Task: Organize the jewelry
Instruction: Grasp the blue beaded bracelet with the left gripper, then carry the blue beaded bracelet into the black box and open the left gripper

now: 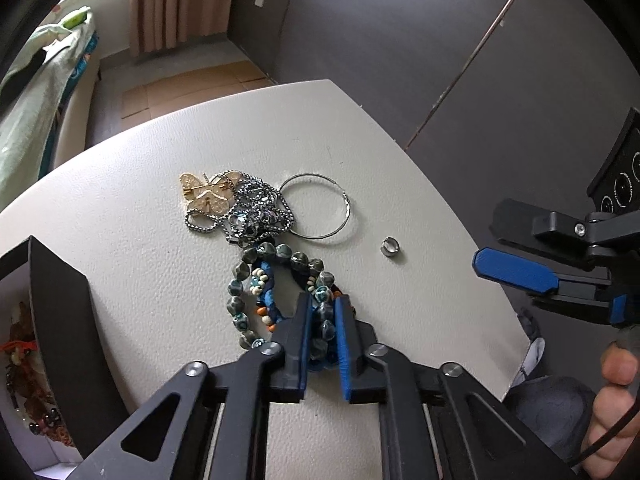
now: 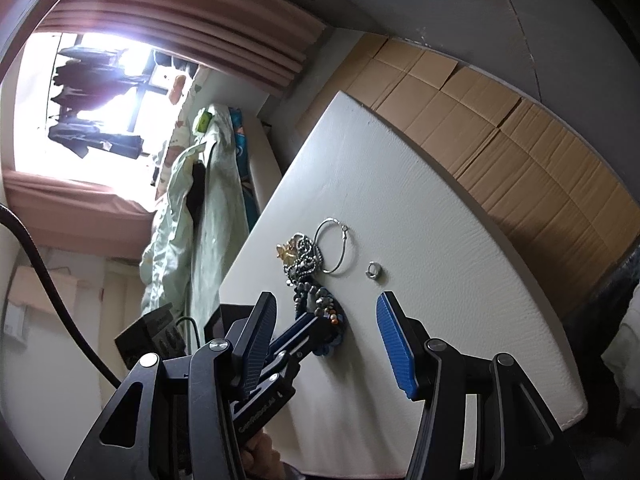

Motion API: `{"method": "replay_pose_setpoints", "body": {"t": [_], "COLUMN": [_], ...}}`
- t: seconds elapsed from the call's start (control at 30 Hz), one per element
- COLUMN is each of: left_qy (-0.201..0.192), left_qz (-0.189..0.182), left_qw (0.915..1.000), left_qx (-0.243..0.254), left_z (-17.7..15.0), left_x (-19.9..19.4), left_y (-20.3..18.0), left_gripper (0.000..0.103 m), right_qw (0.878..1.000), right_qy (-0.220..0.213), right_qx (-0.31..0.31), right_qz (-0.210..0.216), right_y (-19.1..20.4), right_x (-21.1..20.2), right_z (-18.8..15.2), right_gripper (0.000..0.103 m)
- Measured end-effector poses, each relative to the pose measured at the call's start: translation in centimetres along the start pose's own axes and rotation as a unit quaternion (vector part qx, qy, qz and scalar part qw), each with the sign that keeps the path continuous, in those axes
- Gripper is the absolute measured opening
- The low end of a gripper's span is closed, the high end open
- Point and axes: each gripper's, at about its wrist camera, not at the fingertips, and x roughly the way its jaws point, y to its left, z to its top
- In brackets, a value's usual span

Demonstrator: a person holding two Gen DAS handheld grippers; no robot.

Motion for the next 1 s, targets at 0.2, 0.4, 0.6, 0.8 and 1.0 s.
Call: {"method": "replay_pose_setpoints", "body": {"t": [0.2,0.4,0.6,0.8,1.0], "left_qy": [-0.031,-0.062,-0.087,-0.113,-0.14], "left_qz": [-0.007,-0.028,-0.037,-0.044,-0.047], "left_qw": [0.9994,0.9973,0.9947,0.9914,0.9867], "left_qx": [-0.012,-0.028,-0.041,-0.05,-0.067], "left_z": [0.3,0.4,0.3,0.0,-0.4], "left_x": [-2.2,-4.9,-7.1,-9.5,-12.0], "left_y": [0.7,1.6,2.6,3.6,5.4], "left_gripper": [0.01,0.01,0.01,0.01,0.01], "right_qw": [1.0,0.999,0.997,0.995,0.992], "right_qy": [0.011,0.034,0.057,0.061,0.058], "right_qx": [-0.007,-0.008,-0.024,-0.036,-0.058], "right_qz": [-0.016,-0.021,-0.041,-0.077,-0.095], "right_y": [0.4,0.3,1.1,1.5,2.5], "right_x": [1.4,3.2,5.5,6.9,7.9], "right_z": [-0.1,-0.8,-1.9,-2.3,-2.7], "right_gripper": [0.054,0.042,0.036,0.036,0.025]}}
